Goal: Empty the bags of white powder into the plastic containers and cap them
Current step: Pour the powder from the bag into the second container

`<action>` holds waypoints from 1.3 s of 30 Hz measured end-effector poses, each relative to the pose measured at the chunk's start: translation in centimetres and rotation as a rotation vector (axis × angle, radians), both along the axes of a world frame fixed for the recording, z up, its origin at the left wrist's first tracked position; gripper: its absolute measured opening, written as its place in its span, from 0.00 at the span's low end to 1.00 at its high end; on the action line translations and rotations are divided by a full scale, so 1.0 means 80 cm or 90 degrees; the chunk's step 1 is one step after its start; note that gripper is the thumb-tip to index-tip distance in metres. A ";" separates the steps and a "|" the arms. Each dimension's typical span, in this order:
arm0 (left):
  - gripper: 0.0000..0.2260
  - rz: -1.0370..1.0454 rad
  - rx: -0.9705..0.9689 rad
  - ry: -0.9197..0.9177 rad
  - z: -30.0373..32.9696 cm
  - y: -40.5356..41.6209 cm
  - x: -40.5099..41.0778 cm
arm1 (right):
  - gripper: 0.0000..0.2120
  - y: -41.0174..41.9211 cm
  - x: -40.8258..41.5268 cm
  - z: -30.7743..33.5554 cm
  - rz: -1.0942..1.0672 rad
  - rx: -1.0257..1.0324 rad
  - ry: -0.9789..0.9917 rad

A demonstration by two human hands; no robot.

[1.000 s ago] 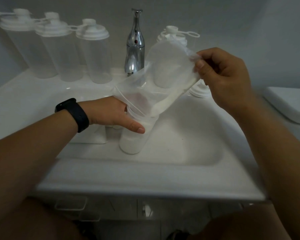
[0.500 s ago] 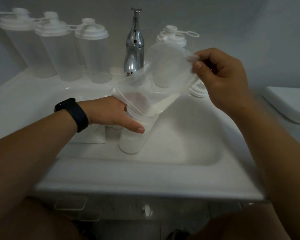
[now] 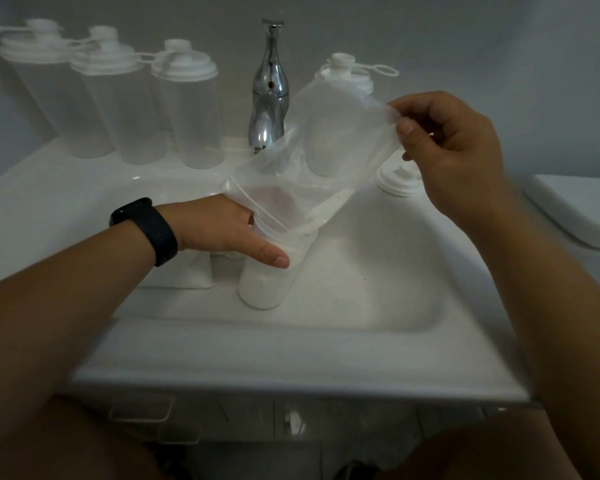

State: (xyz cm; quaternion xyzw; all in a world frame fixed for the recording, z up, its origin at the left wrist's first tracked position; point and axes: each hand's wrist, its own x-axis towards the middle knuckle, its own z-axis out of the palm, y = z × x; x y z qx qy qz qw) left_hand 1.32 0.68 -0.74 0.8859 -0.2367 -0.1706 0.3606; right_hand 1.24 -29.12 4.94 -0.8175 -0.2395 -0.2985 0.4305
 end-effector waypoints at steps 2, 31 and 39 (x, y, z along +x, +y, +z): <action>0.40 -0.003 0.003 -0.001 0.000 0.000 0.001 | 0.08 -0.002 0.002 0.000 -0.016 -0.012 -0.002; 0.30 0.057 -0.084 -0.004 -0.001 -0.014 -0.015 | 0.07 0.002 -0.009 0.005 0.020 0.056 -0.068; 0.23 0.025 -0.070 0.075 0.001 -0.022 -0.016 | 0.07 0.005 -0.006 0.002 0.034 0.036 -0.030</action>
